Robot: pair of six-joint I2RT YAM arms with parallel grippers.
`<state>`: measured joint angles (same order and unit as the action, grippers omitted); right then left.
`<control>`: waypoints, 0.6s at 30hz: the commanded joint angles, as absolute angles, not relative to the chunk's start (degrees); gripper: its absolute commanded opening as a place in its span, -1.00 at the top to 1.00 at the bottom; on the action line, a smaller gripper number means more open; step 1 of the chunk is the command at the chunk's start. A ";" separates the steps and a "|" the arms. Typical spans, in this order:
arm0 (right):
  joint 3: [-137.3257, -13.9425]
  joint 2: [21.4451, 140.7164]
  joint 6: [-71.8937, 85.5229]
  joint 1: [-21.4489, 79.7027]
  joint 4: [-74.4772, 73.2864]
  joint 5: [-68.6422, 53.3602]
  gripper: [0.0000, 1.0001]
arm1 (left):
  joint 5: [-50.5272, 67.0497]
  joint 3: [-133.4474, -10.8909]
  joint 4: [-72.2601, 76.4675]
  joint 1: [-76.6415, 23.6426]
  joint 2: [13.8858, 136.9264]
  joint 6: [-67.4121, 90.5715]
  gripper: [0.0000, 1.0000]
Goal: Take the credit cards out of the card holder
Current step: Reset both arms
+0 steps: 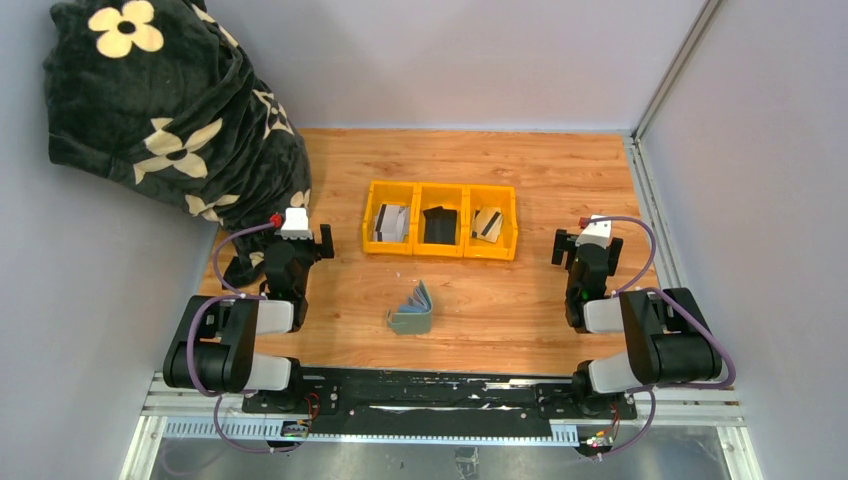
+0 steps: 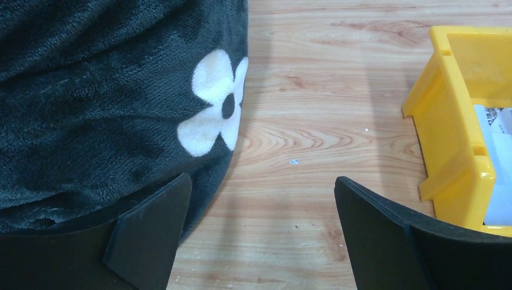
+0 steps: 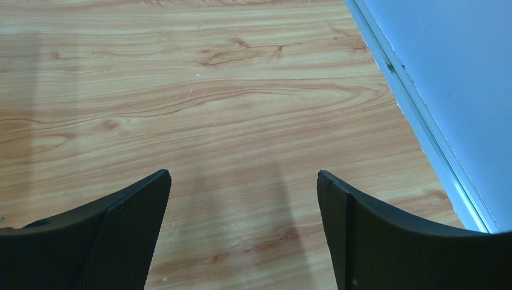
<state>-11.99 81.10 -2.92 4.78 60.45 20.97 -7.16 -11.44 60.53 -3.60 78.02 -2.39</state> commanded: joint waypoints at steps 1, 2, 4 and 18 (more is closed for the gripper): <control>-11.69 80.77 -3.56 3.96 61.55 20.47 -0.88 | -8.22 -11.29 60.90 -3.87 78.38 -2.68 -1.00; -11.77 80.77 -3.64 4.02 61.53 20.36 -0.88 | -8.26 -11.29 60.91 -3.87 78.38 -2.70 -1.00; -11.70 80.77 -3.69 4.04 61.61 20.33 -0.88 | -8.27 -11.33 60.90 -3.87 78.39 -2.70 -1.00; -11.76 80.77 -3.69 4.04 61.61 20.45 -0.90 | -8.02 -11.39 60.84 -3.87 78.43 -2.85 -1.00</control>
